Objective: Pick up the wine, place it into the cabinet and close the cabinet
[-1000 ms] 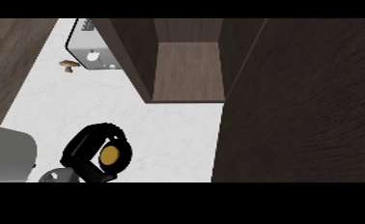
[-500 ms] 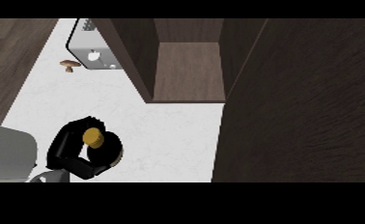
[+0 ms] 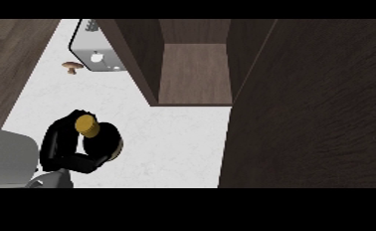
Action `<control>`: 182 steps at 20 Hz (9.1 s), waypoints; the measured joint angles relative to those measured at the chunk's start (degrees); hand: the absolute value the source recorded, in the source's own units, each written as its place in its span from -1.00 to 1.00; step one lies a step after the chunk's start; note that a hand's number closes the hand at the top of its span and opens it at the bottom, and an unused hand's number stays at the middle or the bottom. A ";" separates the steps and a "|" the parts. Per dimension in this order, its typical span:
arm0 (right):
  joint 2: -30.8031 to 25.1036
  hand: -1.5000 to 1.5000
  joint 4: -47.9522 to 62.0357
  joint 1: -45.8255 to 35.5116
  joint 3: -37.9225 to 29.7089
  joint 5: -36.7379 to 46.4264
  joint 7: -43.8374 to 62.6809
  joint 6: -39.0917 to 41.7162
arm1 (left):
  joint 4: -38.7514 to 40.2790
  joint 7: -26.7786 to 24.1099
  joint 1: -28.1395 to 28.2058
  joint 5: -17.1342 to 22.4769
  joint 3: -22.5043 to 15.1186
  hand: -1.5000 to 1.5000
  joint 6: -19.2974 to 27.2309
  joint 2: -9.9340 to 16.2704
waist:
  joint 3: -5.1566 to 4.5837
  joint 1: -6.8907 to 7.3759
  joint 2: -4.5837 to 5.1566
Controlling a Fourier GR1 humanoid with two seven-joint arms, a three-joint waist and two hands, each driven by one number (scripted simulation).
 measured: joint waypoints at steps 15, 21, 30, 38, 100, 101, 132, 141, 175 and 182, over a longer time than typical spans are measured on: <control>0.77 -1.00 -0.19 -1.59 0.81 0.36 2.91 -1.13 | -31.76 24.56 5.72 5.89 -9.24 1.00 2.87 -5.90 | 0.01 0.05 -0.05; 0.98 -1.00 -0.01 -2.39 0.78 0.28 2.96 -0.91 | -37.72 33.35 2.70 4.65 -17.05 1.00 9.55 -7.18 | 0.00 -0.10 0.00; 1.04 -1.00 -0.04 -1.60 -1.17 -0.39 2.33 0.34 | -39.21 39.95 -6.63 5.31 -29.09 1.00 24.91 -7.53 | 0.00 -0.50 0.05; 1.22 -1.00 -0.08 0.22 -1.65 -0.72 0.73 1.63 | -36.45 43.67 -16.15 4.43 -36.05 1.00 38.13 -7.57 | 0.00 -0.50 0.06; 1.64 -1.00 -0.29 0.03 -2.41 -1.14 1.12 3.21 | 18.33 10.48 -38.01 20.16 -28.61 1.00 42.94 -7.49 | -0.04 -1.15 0.29; 2.25 -1.00 -0.29 0.77 -1.51 -1.10 0.49 3.14 | 20.23 10.05 -39.06 20.63 -28.34 1.00 42.61 -7.51 | -0.03 -1.34 0.32; 4.68 -1.00 1.20 0.31 -0.48 -1.76 -1.34 4.36 | 50.87 -1.75 -59.77 23.44 -13.95 1.00 40.34 -7.60 | -0.03 -2.83 1.02; 4.34 -1.00 1.12 -0.64 -0.18 -1.93 -0.77 4.84 | 54.81 -4.29 -60.73 25.10 -10.73 1.00 37.73 -7.60 | 0.02 -3.55 1.20; 5.02 -1.00 1.53 0.29 2.34 -1.58 -2.27 5.28 | 59.80 -9.29 -58.60 20.38 -10.36 -1.00 41.83 -7.47 | 0.01 -4.61 1.62; 4.85 -1.00 1.73 -1.11 1.88 -1.49 -1.55 4.50 | 59.59 -10.20 -58.34 19.67 -10.45 -1.00 39.18 -7.65 | -0.05 -4.41 1.67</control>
